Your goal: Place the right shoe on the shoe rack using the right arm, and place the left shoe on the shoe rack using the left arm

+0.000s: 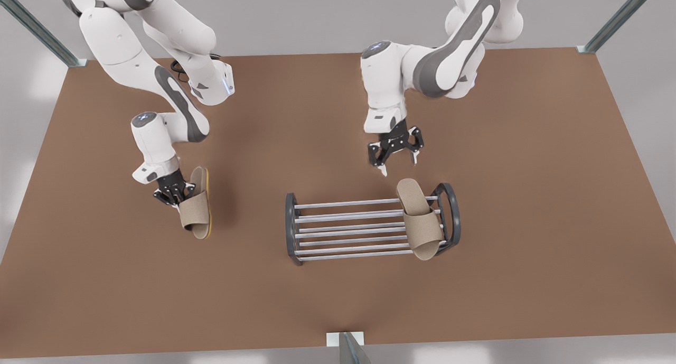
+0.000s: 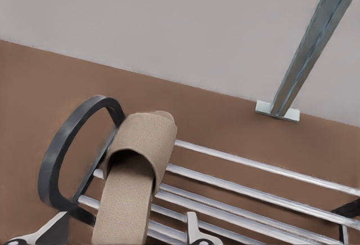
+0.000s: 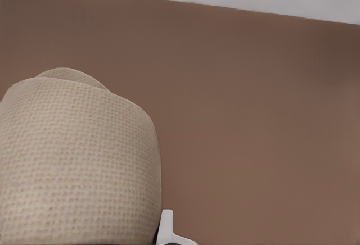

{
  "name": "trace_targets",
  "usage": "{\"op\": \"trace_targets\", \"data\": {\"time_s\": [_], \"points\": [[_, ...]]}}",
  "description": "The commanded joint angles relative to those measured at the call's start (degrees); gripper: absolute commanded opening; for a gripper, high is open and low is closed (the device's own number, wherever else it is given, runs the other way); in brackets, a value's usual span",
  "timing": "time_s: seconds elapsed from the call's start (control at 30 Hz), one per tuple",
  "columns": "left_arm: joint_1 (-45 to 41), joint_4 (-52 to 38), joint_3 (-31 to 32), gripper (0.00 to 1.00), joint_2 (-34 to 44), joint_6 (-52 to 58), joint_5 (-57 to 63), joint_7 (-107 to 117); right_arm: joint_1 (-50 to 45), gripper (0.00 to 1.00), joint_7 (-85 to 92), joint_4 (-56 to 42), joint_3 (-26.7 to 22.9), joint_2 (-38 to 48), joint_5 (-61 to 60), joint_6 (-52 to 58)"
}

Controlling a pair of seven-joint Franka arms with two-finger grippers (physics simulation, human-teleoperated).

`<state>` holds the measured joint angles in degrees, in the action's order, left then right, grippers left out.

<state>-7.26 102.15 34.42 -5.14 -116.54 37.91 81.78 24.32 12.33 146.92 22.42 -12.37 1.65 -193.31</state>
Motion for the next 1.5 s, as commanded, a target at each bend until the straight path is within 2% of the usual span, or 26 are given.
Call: {"op": "trace_targets", "data": {"time_s": [0.0, 0.03, 0.07, 0.13, 0.17, 0.2, 0.23, 0.27, 0.3, 0.33, 0.43, 0.47, 0.5, 0.57, 0.6, 0.63, 0.67, 0.7, 0.8, 0.9, 0.93, 1.03, 1.13, 1.27, 1.47], "points": [[19.6, -9.2, 0.2, 1.0, -0.7, 24.0, -23.8, -57.9, -0.4, 0.21, -8.4, -4.5, 1.3, 2.2, -0.2, 18.1], [28.5, -10.7, 0.3, 1.0, -1.8, 25.0, -28.5, -70.3, -0.6, 0.21, -12.2, -7.3, 2.9, 4.0, -0.2, 24.4], [31.4, -11.9, 0.3, 1.0, -3.1, 25.7, -33.7, -70.4, -0.6, 0.21, -16.7, -11.2, 5.3, 6.3, -0.2, 33.2], [31.8, -16.2, 0.0, 1.0, -7.7, 27.2, -32.6, -70.8, -0.6, 0.21, -25.9, -20.6, 11.0, 11.0, -0.2, 52.3], [31.5, -19.0, 0.1, 1.0, -9.7, 27.2, -25.9, -70.5, -0.7, 0.21, -31.0, -26.1, 14.0, 11.2, -0.2, 59.4], [31.8, -23.8, 0.1, 1.0, -12.1, 29.0, -25.6, -70.3, -0.9, 0.21, -35.1, -29.5, 16.1, 11.0, 0.0, 62.0], [30.5, -24.2, -0.2, 1.0, -13.6, 28.4, -25.4, -70.4, -0.9, 0.21, -38.1, -32.3, 17.5, 10.4, 0.6, 64.5], [21.4, -25.5, -11.5, 1.0, -14.4, 28.7, -26.7, -71.6, -2.8, 0.21, -38.9, -35.2, 17.8, 9.6, 1.0, 68.1], [12.8, -25.9, -22.7, 1.0, -13.1, 28.7, -35.3, -74.0, -5.0, 0.21, -41.7, -41.9, 17.8, 7.4, 5.3, 75.5], [10.9, -25.8, -25.4, 1.0, -11.7, 28.8, -36.3, -73.3, -8.8, 0.21, -46.1, -50.3, 17.8, 2.8, 10.1, 84.0], [12.5, -26.0, -25.5, 1.0, -13.2, 28.3, -32.9, -76.4, -23.3, 0.21, -61.2, -70.1, 17.1, -10.5, 22.3, 102.0], [12.5, -25.9, -25.5, 1.0, -13.2, 28.1, -32.6, -76.5, -27.0, 0.21, -62.9, -75.5, 16.0, -13.4, 23.5, 106.9], [12.1, -25.7, -25.5, 1.0, -13.1, 28.1, -32.7, -75.9, -34.8, 0.21, -65.6, -78.9, 9.5, -14.5, 23.7, 108.3], [12.4, -25.4, -25.2, 1.0, -12.9, 28.7, -34.3, -75.6, -52.3, 0.21, -67.6, -90.6, -6.8, -20.4, 23.3, 115.5], [11.9, -25.3, -25.3, 1.0, -13.1, 28.7, -35.4, -75.5, -55.3, 0.21, -70.4, -92.0, -9.6, -22.0, 23.2, 115.4], [11.9, -25.4, -25.3, 1.0, -13.8, 28.3, -35.1, -75.5, -55.7, 0.21, -74.5, -96.4, -9.7, -25.2, 23.2, 115.6], [11.8, -25.9, -25.2, 1.0, -15.8, 28.0, -35.0, -75.5, -60.2, 0.21, -75.8, -97.7, -15.0, -25.4, 23.2, 115.2], [12.4, -26.8, -25.3, 1.0, -17.5, 27.9, -35.2, -75.8, -62.2, 0.21, -79.8, -99.5, -18.0, -27.3, 23.2, 114.6], [12.5, -27.1, -25.4, 1.0, -17.5, 27.2, -35.2, -75.8, -62.5, 0.21, -96.0, -99.6, -18.1, -26.9, 23.4, 106.2], [12.6, -26.7, -25.4, 1.0, -17.9, 26.8, -35.7, -75.5, -62.5, 0.21, -101.2, -99.5, -18.1, -26.9, 23.4, 96.7], [12.7, -26.7, -25.4, 1.0, -17.8, 27.0, -35.8, -75.8, -63.2, 0.21, -101.1, -99.5, -18.5, -26.9, 23.5, 90.6], [12.7, -26.4, -25.4, 1.0, -17.9, 27.1, -35.7, -75.4, -64.3, 0.21, -94.8, -98.8, -17.5, -27.1, 23.5, 86.5], [12.5, -26.4, -25.4, 1.0, -17.8, 27.0, -35.8, -75.5, -64.0, 0.21, -85.5, -96.8, -17.0, -28.5, 23.2, 76.4], [12.6, -26.7, -25.3, 1.0, -18.4, 26.5, -36.9, -75.4, -62.9, 0.21, -83.7, -93.7, -17.1, -30.4, 23.2, 67.4], [12.7, -26.7, -25.4, 1.0, -18.4, 26.5, -36.7, -75.5, -63.5, 0.21, -84.3, -88.8, -17.1, -29.9, 23.3, 65.9]]}}
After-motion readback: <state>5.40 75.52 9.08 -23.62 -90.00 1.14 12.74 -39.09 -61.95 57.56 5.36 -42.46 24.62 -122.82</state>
